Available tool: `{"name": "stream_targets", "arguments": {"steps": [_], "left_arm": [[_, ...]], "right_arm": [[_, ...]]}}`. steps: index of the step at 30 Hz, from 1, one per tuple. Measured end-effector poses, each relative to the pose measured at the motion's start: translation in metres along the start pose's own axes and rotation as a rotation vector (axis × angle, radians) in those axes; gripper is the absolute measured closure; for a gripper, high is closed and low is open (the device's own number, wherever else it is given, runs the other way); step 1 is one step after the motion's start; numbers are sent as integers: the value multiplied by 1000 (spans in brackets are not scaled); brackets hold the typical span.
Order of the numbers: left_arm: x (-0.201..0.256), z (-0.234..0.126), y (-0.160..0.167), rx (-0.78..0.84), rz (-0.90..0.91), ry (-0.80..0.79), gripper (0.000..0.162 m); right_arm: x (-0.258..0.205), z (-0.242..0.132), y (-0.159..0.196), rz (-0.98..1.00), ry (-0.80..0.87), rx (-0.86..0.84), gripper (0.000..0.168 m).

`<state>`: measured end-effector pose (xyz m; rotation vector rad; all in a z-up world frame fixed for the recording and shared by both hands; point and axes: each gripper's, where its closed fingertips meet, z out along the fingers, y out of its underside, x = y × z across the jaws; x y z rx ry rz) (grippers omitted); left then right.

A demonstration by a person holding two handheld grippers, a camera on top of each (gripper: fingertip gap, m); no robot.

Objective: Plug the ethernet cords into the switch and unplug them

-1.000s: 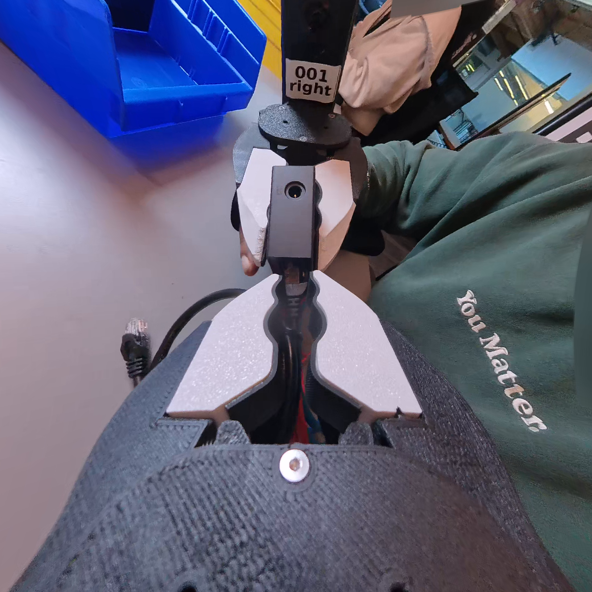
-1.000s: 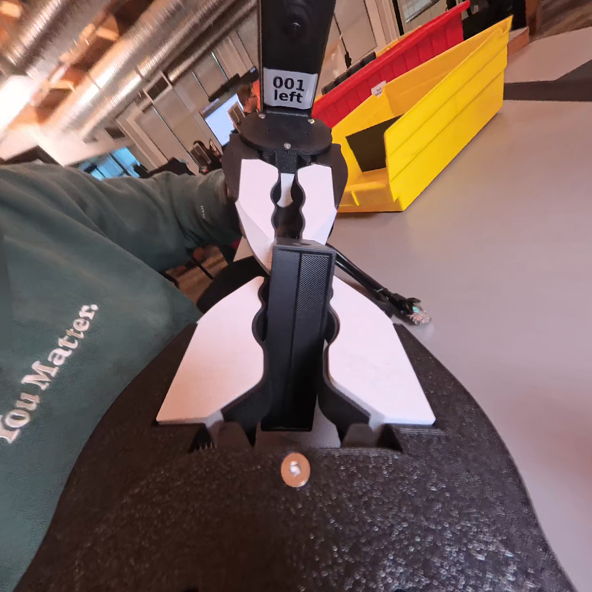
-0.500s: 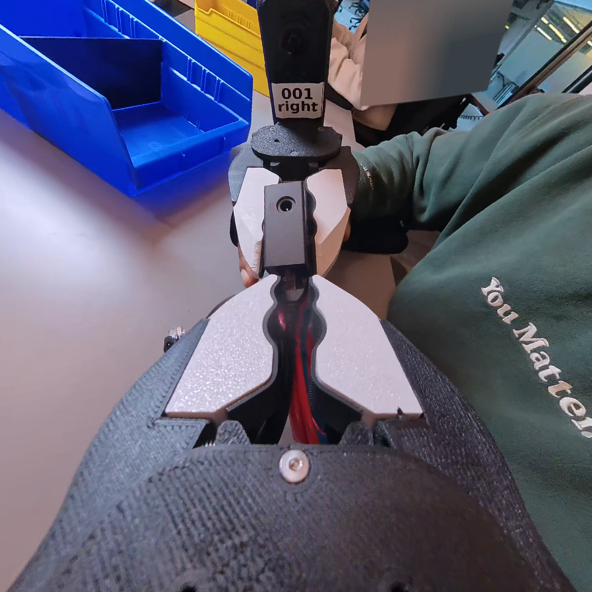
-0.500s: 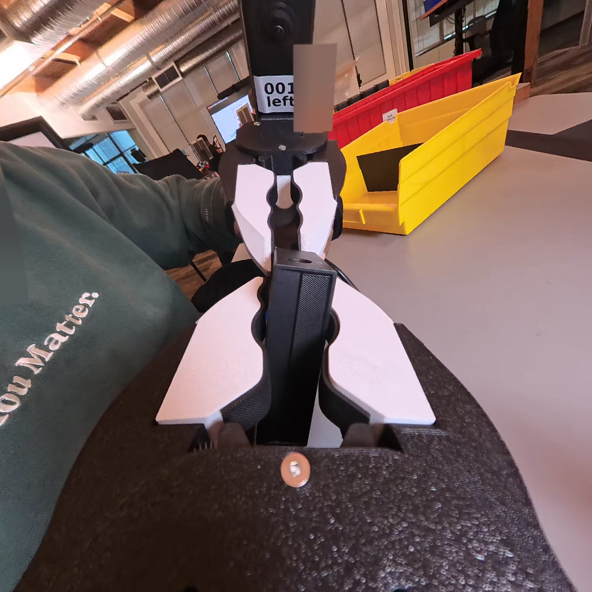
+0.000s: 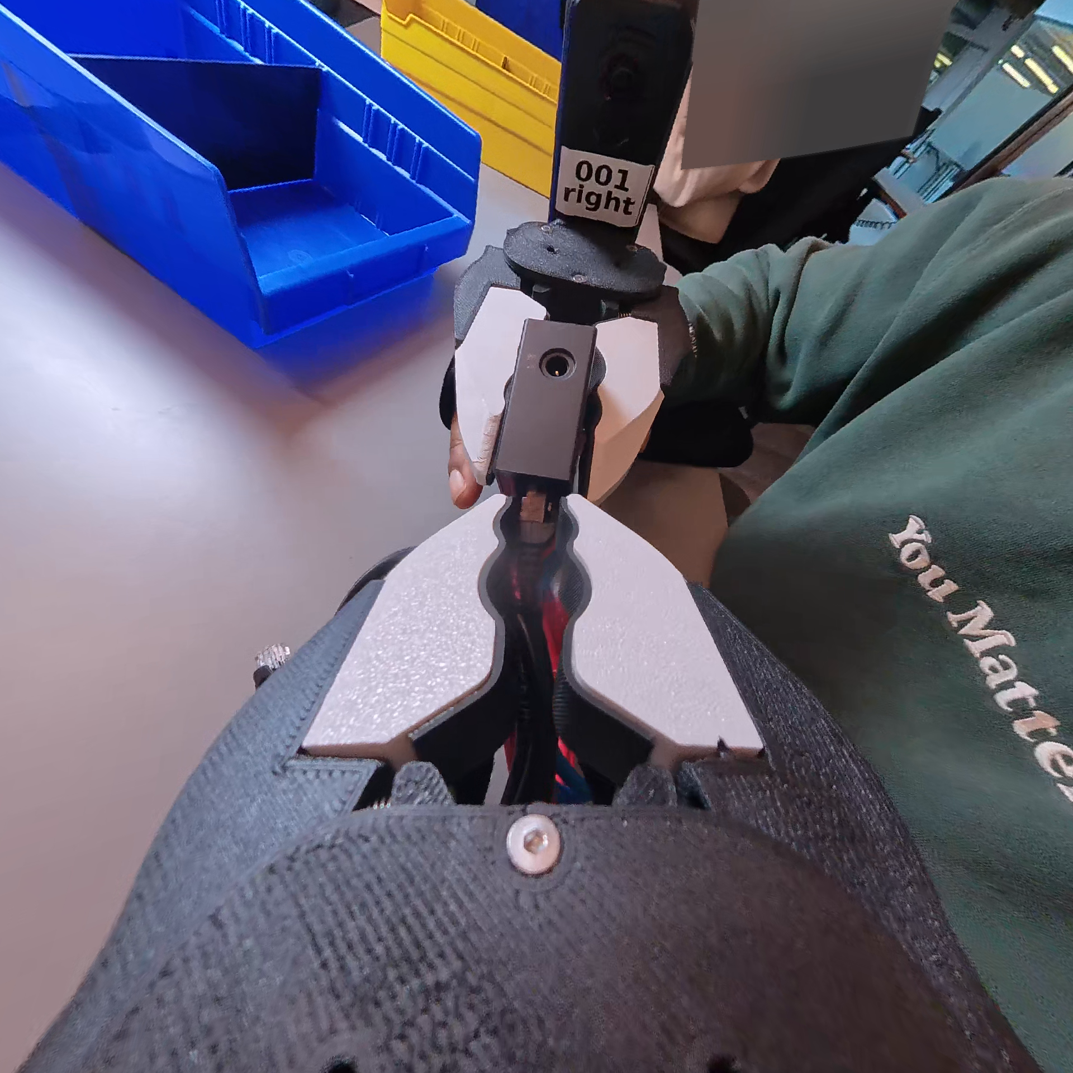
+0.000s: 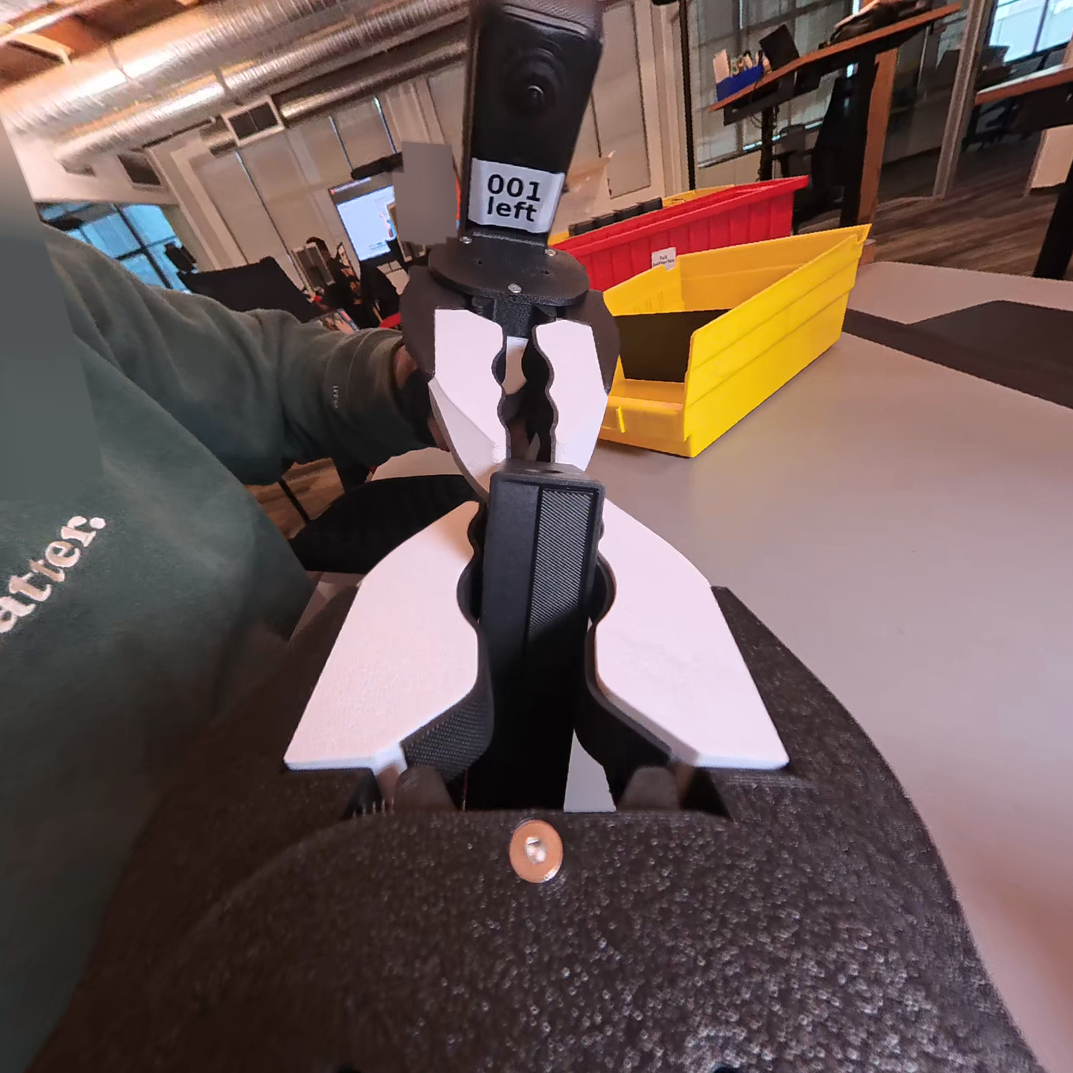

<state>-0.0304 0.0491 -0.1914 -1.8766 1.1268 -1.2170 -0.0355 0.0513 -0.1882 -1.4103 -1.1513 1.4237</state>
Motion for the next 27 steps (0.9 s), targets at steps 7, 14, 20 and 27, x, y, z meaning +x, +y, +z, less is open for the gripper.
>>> {"name": "stream_targets", "arguments": {"steps": [7, 14, 20, 27], "left_arm": [[-6, 1, 1, -63, 67, -57, 149], [-7, 2, 7, -71, -18, -12, 148], [-10, 7, 15, -38, -82, 11, 148], [-14, 10, 17, 20, -129, 28, 147]], "right_arm": [[6, -1, -2, 121, -45, 53, 138], [9, 0, -2, 270, -101, 66, 138], [15, 0, 1, 345, -107, 70, 139], [19, -1, 5, 374, -87, 70, 139]]}}
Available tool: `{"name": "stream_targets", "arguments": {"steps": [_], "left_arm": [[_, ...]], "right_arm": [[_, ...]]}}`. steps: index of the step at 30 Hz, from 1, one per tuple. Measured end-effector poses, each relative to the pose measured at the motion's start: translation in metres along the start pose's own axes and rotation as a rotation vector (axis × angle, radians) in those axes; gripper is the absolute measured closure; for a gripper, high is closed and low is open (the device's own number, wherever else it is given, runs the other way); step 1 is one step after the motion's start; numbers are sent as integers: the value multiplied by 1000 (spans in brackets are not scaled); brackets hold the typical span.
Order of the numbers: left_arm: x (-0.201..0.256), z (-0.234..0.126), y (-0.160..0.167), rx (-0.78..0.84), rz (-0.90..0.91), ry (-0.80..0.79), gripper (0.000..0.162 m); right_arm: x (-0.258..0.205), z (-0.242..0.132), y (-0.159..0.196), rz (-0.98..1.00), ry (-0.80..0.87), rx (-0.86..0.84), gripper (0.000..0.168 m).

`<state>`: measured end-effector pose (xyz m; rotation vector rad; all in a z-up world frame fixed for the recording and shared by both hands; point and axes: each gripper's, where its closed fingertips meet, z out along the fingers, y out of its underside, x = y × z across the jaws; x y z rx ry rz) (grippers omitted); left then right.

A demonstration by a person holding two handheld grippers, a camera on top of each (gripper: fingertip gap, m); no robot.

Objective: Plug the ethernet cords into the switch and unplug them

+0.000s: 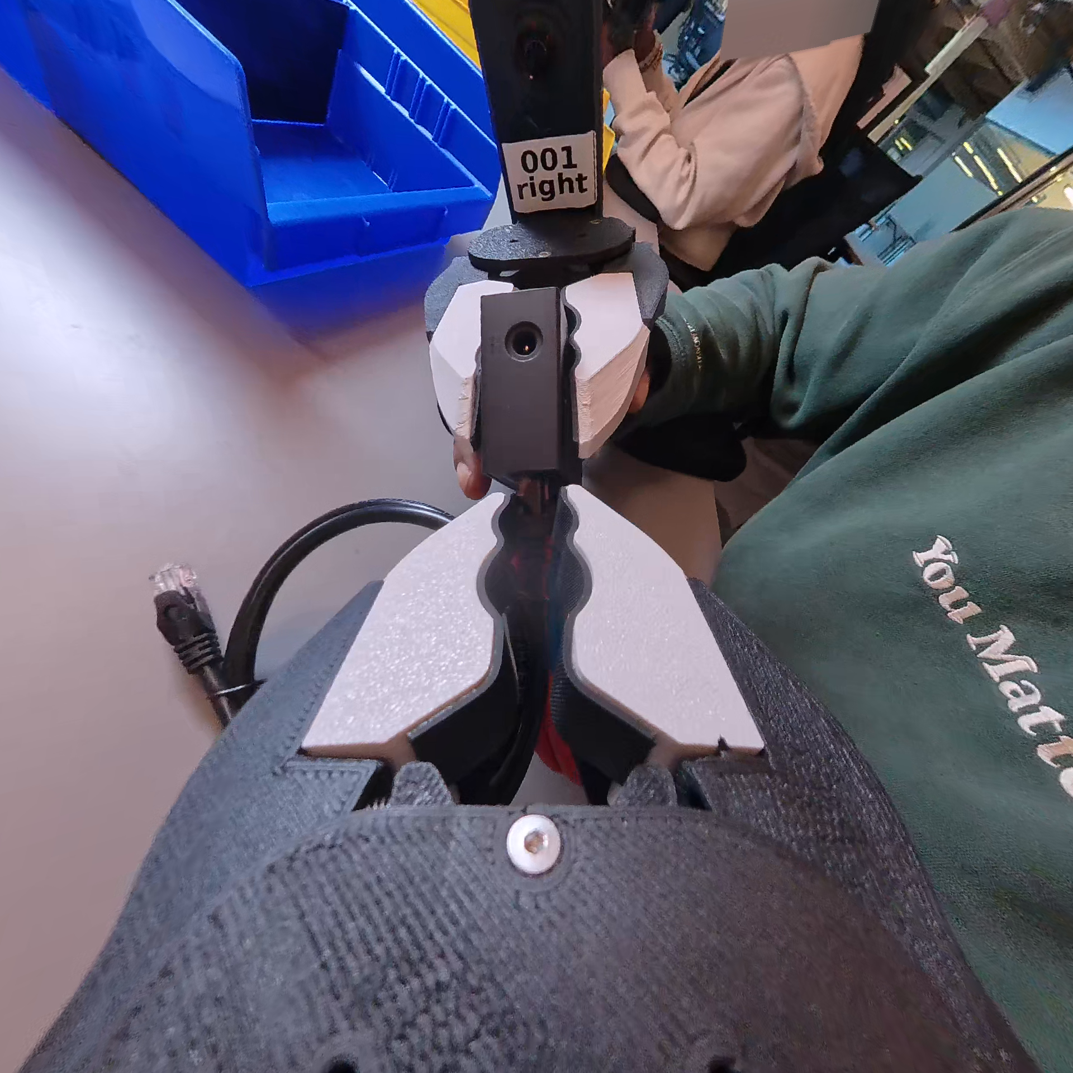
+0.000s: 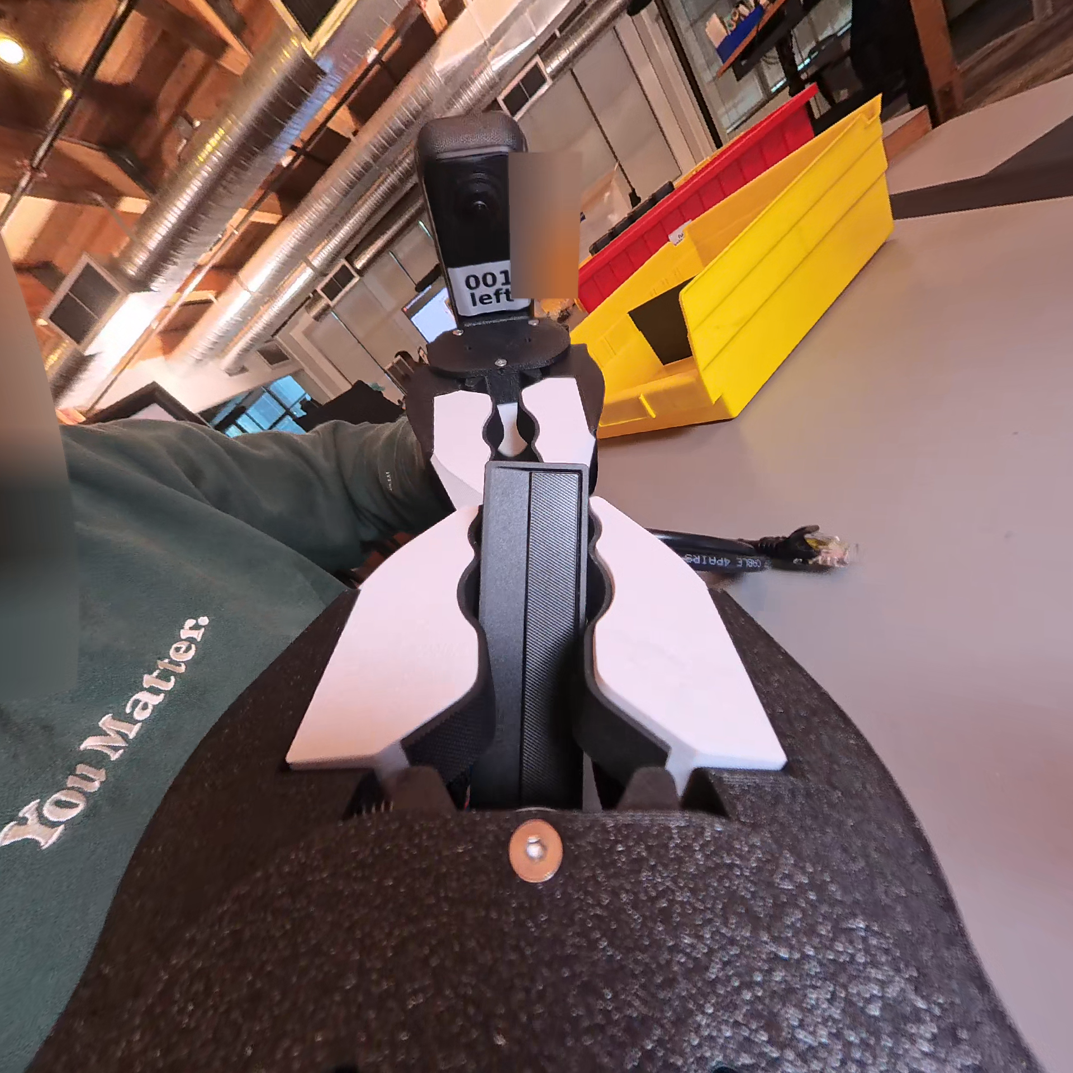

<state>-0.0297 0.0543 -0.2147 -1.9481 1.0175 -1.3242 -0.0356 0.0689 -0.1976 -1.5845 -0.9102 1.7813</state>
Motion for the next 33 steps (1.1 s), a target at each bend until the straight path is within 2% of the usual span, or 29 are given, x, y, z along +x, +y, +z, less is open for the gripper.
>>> {"name": "stream_targets", "arguments": {"steps": [6, 9, 17, 25, 27, 28, 31, 33], "left_arm": [[0, 0, 0, 44, -34, 41, 147], [-3, -1, -1, 66, -63, 67, 148], [2, -1, 9, 16, 90, -76, 147], [2, -7, -3, 140, -79, 100, 147], [-33, -33, 14, 172, -157, -33, 149], [-28, -38, 16, 232, -204, -9, 150], [14, -17, -10, 158, 38, -14, 147], [14, -22, -22, 144, 69, -53, 147]], "right_arm": [[0, 0, 0, 20, -19, 1, 139], [2, 1, 0, -46, 36, -23, 139], [-2, 2, 7, 29, -43, -46, 139], [-4, 0, -3, 29, -17, 0, 137], [9, -44, -54, 103, 4, 259, 138], [17, -59, -63, 34, 87, 299, 138], [-11, -10, -21, -66, -6, 76, 138], [-14, -12, -36, -49, -54, 97, 138]]}}
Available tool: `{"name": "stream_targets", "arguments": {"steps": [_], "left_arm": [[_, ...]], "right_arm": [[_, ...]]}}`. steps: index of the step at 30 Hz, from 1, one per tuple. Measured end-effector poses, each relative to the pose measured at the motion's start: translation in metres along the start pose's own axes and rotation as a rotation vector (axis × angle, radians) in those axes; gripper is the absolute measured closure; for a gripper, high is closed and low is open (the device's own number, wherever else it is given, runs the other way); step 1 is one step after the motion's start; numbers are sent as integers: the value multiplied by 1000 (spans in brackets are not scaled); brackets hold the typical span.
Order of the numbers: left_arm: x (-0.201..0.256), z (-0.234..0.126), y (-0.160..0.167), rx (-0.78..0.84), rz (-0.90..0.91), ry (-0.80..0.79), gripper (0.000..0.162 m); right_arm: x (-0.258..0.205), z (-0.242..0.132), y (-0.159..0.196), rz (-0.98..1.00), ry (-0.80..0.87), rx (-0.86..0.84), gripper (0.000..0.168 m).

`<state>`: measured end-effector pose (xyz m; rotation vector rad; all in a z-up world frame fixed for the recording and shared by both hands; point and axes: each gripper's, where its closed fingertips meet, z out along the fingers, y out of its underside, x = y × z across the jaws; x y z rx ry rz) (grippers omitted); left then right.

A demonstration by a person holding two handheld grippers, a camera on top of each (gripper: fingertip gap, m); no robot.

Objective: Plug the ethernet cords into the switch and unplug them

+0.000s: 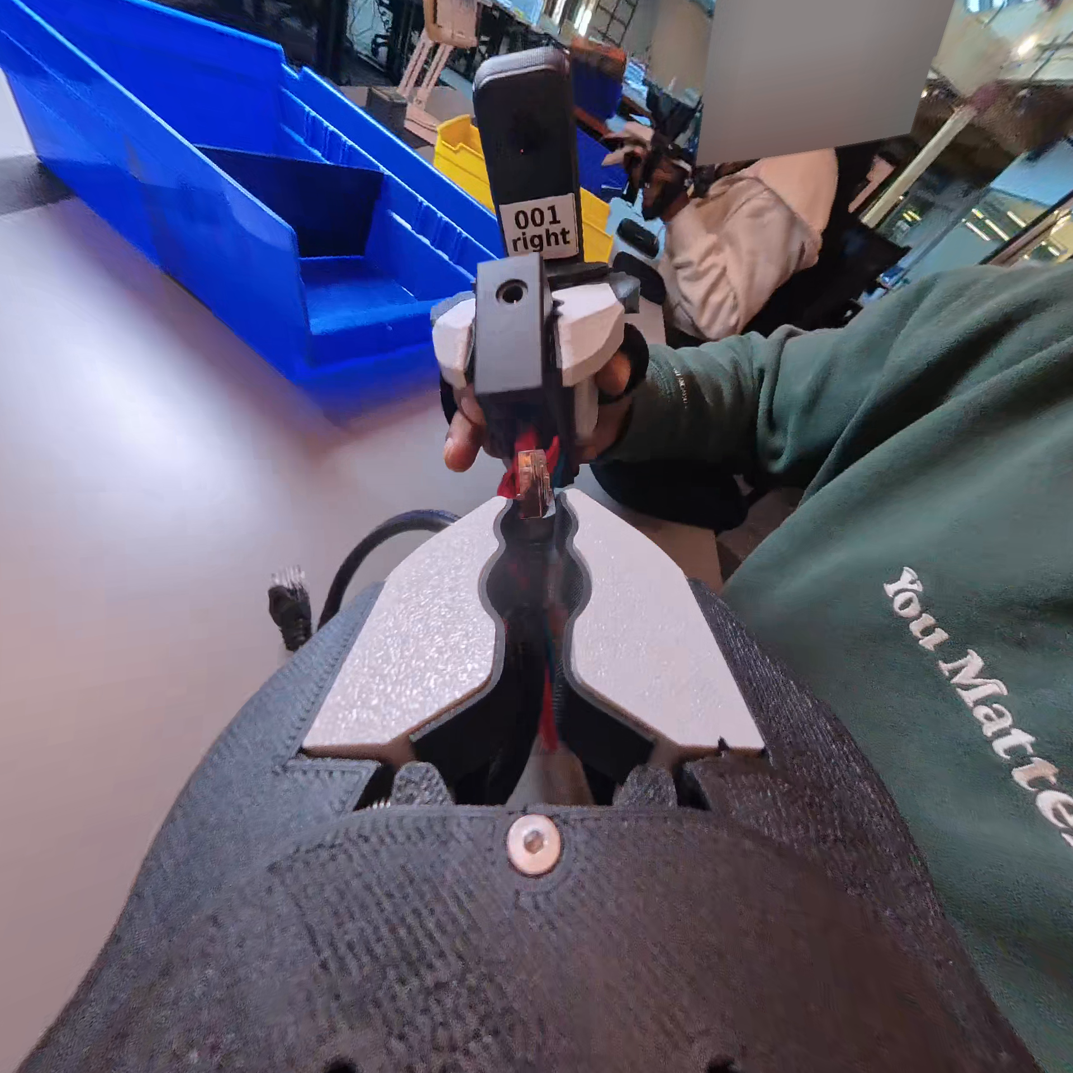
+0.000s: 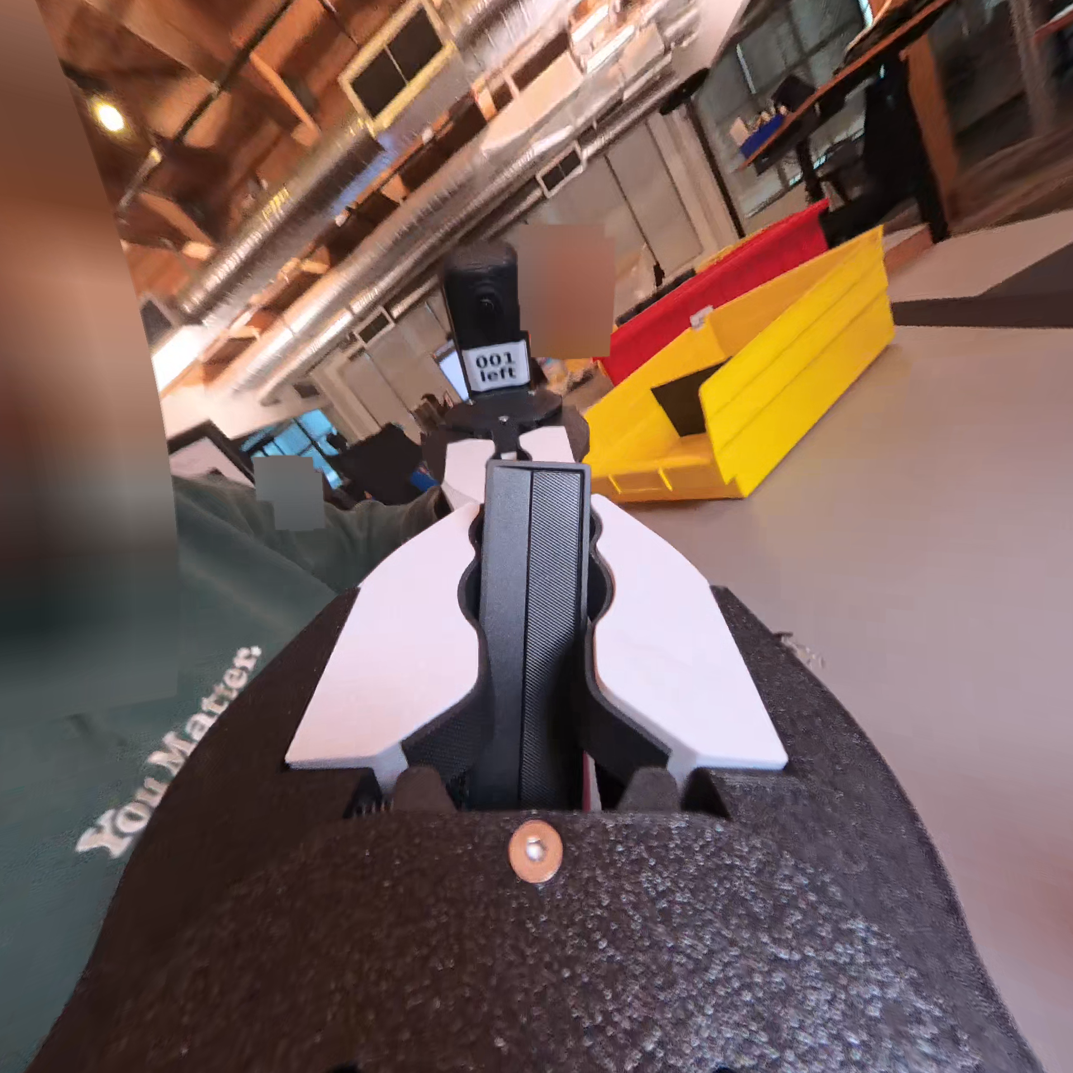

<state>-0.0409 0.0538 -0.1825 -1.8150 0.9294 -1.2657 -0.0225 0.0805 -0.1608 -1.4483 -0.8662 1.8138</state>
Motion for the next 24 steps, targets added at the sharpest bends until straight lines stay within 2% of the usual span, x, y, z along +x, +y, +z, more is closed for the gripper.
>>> {"name": "stream_targets", "arguments": {"steps": [6, 10, 19, 24], "left_arm": [[-5, -10, 3, -23, -24, 1, 148], [-7, -15, -5, 32, -94, 43, 149], [-8, -22, -22, 86, -160, 92, 149], [-3, -25, -35, 144, -231, 178, 149]], "right_arm": [[1, -17, -12, 65, -3, 41, 138], [-6, -22, -15, 91, -14, 26, 138], [-16, -32, 9, 157, 12, -44, 137], [-25, -35, 7, 164, 0, -29, 138]]}}
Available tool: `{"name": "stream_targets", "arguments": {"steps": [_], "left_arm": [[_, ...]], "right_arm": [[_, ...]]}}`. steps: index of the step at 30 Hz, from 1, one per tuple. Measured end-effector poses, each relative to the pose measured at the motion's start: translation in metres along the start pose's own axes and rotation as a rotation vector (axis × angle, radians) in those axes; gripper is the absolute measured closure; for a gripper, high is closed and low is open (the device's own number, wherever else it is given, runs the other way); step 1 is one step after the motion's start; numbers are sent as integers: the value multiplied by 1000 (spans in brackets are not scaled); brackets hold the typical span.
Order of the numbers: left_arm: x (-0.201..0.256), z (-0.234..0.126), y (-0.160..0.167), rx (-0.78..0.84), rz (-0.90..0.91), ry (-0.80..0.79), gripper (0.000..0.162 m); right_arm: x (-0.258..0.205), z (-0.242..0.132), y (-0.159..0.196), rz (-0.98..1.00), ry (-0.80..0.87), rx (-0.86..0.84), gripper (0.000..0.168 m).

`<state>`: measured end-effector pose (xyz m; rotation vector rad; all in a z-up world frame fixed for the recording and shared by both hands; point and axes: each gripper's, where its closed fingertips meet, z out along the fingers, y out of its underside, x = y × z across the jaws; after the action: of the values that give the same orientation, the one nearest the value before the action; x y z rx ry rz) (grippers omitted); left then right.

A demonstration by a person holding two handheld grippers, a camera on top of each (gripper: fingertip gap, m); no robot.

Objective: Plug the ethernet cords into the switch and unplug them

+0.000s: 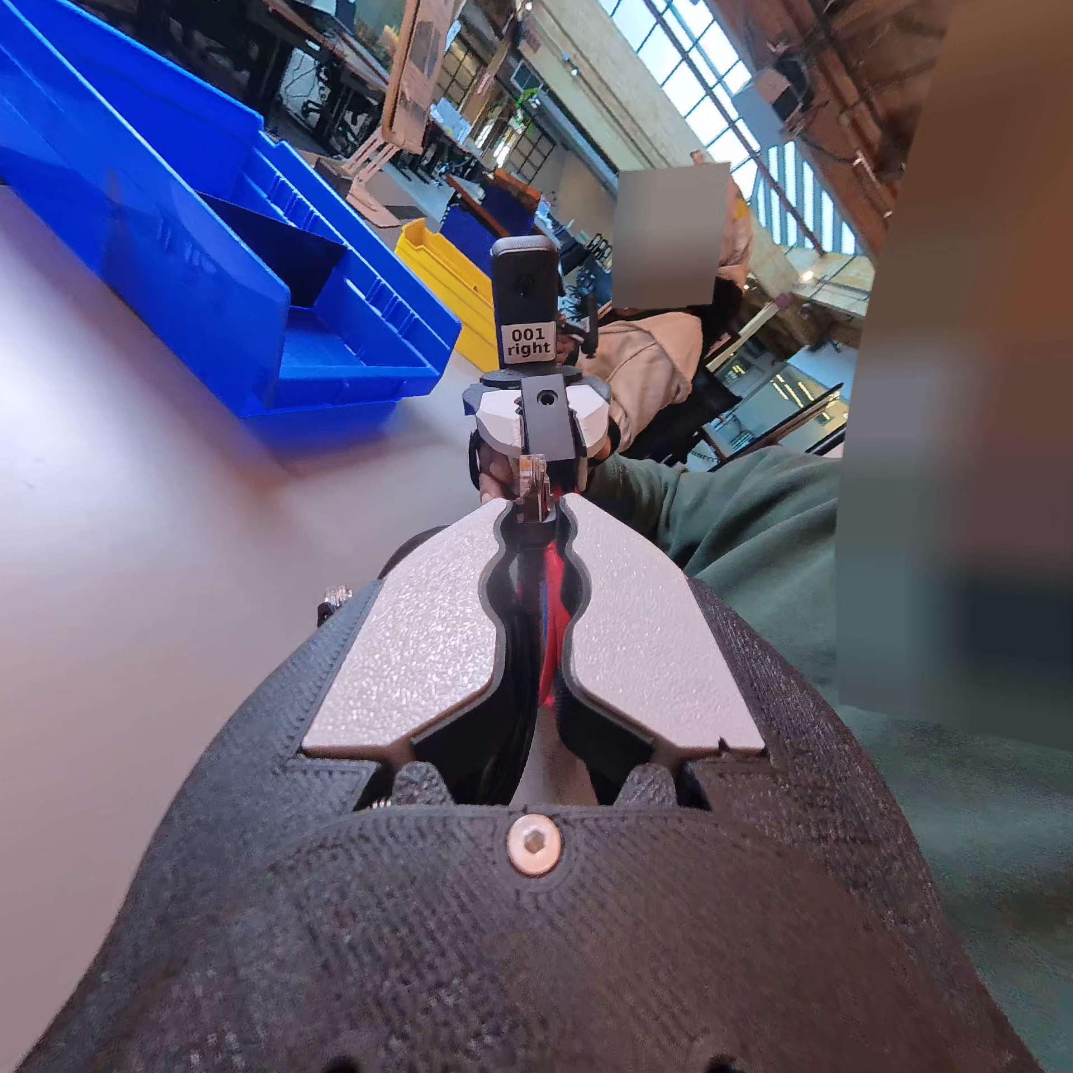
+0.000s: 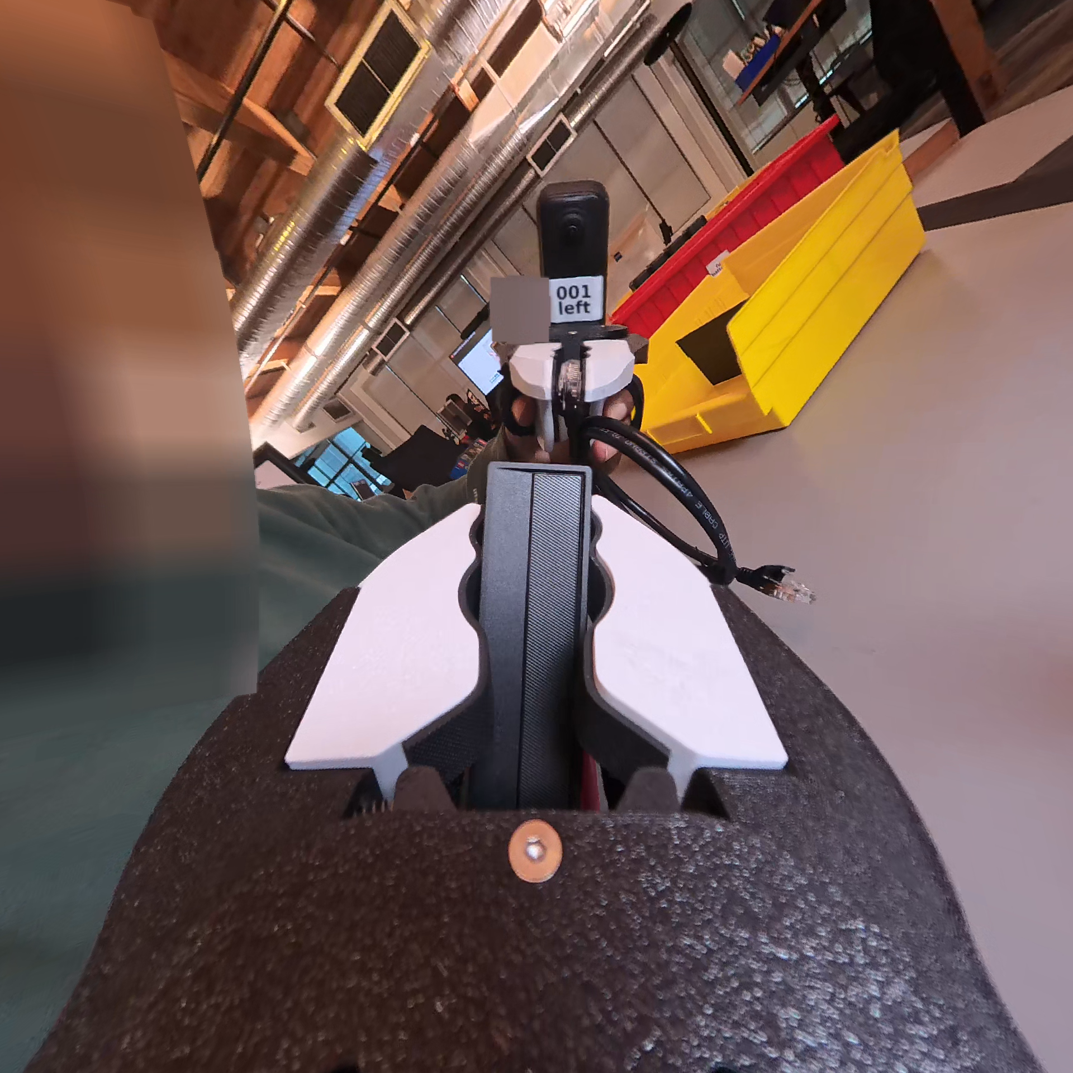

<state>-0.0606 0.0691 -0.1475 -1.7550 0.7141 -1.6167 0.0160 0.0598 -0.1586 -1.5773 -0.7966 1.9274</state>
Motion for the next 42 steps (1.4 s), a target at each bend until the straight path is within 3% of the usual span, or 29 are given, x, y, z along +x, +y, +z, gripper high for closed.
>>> {"name": "stream_targets", "arguments": {"steps": [6, 13, 18, 23, 25, 27, 32, 35, 37, 38, 41, 42], "left_arm": [[3, 12, -4, 33, -103, 116, 148], [-53, 31, 1, 109, -309, 115, 149], [-84, 29, 0, 86, -259, -32, 147], [-106, 16, 13, -48, -28, -272, 141], [-101, 8, 7, -72, 113, -349, 138], [-80, 10, 8, -101, 179, -312, 137], [-12, 39, 44, -144, 16, 33, 115], [-10, 53, 76, -257, 45, 26, 110], [-5, 59, 89, -309, 86, 44, 121], [1, 60, 91, -320, 96, 70, 136], [1, 53, 90, -334, 156, 30, 141], [5, 49, 88, -321, 155, 40, 141]], "right_arm": [[-10, -1, 0, 2, -6, -4, 138], [-8, 2, 5, 47, -5, -4, 138], [2, 0, 5, 86, 11, 12, 138], [10, 1, 8, 97, 32, 7, 138], [12, 2, 11, 93, 43, -3, 138], [13, 4, 12, 86, 55, -12, 138], [16, 19, 11, 67, 81, -31, 138], [15, 34, 14, 56, 76, -52, 138], [16, 44, 16, 59, 77, -60, 138], [17, 48, 17, 54, 85, -65, 138], [14, 52, 11, -28, 101, -65, 135], [9, 51, 3, -72, 95, -61, 123]]}}
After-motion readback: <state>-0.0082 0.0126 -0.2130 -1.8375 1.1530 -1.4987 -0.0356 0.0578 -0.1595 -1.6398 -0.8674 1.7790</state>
